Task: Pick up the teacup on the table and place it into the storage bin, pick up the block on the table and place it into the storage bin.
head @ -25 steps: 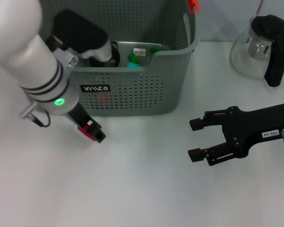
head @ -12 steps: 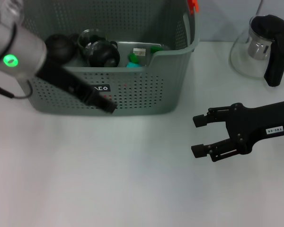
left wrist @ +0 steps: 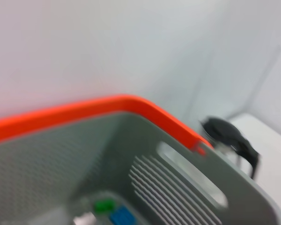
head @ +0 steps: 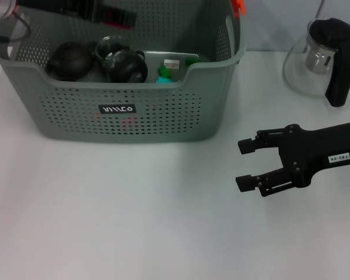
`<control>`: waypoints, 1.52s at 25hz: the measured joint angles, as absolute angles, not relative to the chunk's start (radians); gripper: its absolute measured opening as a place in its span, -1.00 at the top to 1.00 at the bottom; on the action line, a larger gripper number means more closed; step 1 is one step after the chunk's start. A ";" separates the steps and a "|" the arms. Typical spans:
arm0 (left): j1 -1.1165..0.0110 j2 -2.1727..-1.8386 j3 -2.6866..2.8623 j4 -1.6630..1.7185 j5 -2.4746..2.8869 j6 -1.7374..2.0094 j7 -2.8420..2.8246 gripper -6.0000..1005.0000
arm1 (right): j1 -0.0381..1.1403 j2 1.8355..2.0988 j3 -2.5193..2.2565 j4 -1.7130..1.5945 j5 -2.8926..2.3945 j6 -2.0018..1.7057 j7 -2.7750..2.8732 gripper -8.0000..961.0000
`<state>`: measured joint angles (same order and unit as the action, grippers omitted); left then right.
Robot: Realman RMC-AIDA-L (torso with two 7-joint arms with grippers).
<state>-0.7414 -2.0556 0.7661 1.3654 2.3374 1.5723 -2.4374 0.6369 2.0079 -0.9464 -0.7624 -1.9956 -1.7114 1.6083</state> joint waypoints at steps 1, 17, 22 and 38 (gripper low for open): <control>-0.746 -2.049 0.766 1.320 2.326 1.519 -2.419 -0.33 | 0.639 2.008 -0.946 -0.762 -1.996 -1.711 1.609 -0.93; -0.795 -2.039 0.853 1.095 2.400 1.132 -2.350 -0.44 | 0.646 2.010 -0.945 -0.764 -1.993 -1.704 1.621 -0.93; -0.776 -2.043 0.837 1.138 2.410 1.126 -2.353 -0.62 | 0.646 2.010 -0.944 -0.764 -1.992 -1.701 1.621 -0.93; -0.550 -2.111 0.737 1.173 1.849 1.767 -1.858 -0.87 | 0.633 2.007 -0.903 -0.763 -1.991 -1.760 1.536 -0.93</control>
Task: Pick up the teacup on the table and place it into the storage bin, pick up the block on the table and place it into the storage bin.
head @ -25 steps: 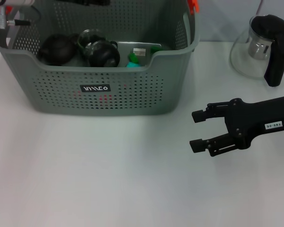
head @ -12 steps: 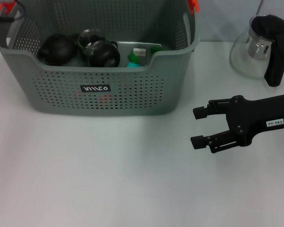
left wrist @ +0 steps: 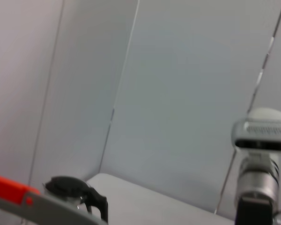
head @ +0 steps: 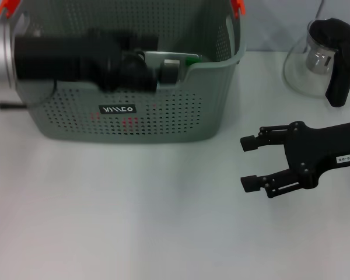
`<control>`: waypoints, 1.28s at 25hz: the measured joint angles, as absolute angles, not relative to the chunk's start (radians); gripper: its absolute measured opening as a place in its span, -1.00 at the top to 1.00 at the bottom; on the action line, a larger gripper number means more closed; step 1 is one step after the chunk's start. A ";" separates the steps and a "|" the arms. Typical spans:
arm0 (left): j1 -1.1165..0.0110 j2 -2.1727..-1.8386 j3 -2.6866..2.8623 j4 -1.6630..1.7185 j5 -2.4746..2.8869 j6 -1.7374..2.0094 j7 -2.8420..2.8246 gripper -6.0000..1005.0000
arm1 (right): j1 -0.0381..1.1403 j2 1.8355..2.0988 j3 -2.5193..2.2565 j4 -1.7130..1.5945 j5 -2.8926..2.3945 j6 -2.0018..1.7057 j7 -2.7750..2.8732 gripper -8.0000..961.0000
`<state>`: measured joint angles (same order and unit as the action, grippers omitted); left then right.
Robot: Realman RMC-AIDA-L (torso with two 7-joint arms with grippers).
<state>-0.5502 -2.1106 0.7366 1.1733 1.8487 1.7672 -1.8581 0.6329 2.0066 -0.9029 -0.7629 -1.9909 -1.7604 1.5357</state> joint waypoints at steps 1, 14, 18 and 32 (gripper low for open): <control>-0.528 -2.117 0.737 1.155 1.845 1.774 -1.818 -0.87 | 0.631 2.007 -0.895 -0.761 -1.991 -1.767 1.521 -0.93; -0.469 -2.119 0.658 0.852 2.009 1.718 -1.427 -0.87 | 0.653 2.061 -0.896 -0.711 -2.000 -1.643 1.402 -0.93; -0.469 -2.118 0.656 0.855 2.060 1.689 -1.404 -0.87 | 0.667 2.093 -0.903 -0.691 -2.000 -1.569 1.344 -0.93; -0.471 -2.115 0.655 0.855 2.150 1.628 -1.384 -0.87 | 0.739 2.099 -0.987 -0.475 -1.993 -1.362 1.234 -0.93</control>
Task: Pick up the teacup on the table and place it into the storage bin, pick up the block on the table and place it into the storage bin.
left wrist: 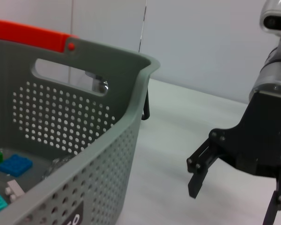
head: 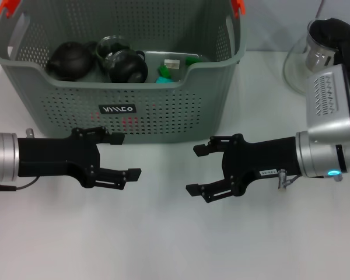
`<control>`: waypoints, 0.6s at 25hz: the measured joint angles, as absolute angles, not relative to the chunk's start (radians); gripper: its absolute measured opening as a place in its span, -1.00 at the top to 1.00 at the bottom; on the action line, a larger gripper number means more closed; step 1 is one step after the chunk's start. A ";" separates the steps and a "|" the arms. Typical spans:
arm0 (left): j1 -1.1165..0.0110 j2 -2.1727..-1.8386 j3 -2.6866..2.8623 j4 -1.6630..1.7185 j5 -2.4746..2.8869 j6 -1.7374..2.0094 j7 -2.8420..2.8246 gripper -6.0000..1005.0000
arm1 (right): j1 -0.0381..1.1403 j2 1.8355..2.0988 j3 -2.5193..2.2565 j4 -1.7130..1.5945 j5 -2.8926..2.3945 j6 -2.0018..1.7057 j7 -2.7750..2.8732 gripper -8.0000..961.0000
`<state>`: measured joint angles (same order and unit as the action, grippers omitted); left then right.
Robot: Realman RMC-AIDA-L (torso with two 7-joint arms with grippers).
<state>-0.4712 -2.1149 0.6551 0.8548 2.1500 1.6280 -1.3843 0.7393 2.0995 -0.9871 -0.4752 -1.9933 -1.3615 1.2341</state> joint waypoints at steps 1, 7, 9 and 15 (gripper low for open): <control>-0.471 -2.115 0.656 0.854 2.153 1.630 -1.384 -0.87 | 0.742 2.100 -0.994 -0.469 -1.993 -1.352 1.234 -0.93; -0.471 -2.117 0.657 0.854 2.166 1.637 -1.384 -0.87 | 0.744 2.100 -1.004 -0.467 -1.992 -1.351 1.238 -0.93; -0.471 -2.117 0.657 0.853 2.168 1.637 -1.384 -0.87 | 0.744 2.100 -1.002 -0.470 -1.992 -1.356 1.239 -0.93; -0.466 -2.121 0.666 0.851 2.175 1.630 -1.384 -0.87 | 0.743 2.097 -0.994 -0.481 -1.981 -1.384 1.234 -0.93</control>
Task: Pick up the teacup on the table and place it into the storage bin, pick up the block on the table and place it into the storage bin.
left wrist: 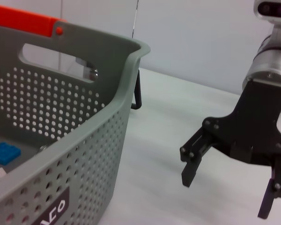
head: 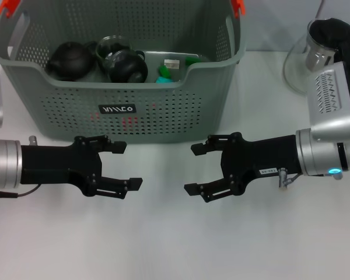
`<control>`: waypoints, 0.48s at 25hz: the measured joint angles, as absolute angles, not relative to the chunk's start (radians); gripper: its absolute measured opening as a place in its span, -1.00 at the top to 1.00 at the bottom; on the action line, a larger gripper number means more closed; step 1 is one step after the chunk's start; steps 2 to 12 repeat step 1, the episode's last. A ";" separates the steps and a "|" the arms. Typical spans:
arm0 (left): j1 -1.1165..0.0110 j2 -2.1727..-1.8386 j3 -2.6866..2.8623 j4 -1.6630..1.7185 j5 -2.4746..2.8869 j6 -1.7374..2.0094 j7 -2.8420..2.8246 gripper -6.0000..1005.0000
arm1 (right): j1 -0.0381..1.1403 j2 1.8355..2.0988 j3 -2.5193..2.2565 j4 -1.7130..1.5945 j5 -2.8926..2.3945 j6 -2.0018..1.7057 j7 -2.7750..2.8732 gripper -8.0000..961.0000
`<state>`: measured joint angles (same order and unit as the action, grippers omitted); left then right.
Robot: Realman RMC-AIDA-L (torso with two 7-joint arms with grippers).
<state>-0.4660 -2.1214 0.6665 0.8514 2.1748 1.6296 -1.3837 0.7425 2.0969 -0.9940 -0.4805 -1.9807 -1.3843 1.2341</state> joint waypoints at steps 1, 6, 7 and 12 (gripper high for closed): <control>-0.465 -2.122 0.667 0.851 2.175 1.628 -1.384 -0.87 | 0.740 2.097 -0.994 -0.487 -1.978 -1.390 1.234 -0.93; -0.465 -2.122 0.667 0.851 2.175 1.628 -1.384 -0.87 | 0.740 2.097 -0.994 -0.487 -1.978 -1.390 1.234 -0.93; -0.465 -2.122 0.667 0.851 2.175 1.628 -1.384 -0.87 | 0.740 2.097 -0.994 -0.487 -1.978 -1.390 1.234 -0.93; -0.465 -2.122 0.667 0.851 2.175 1.628 -1.384 -0.87 | 0.740 2.097 -0.994 -0.487 -1.978 -1.390 1.234 -0.93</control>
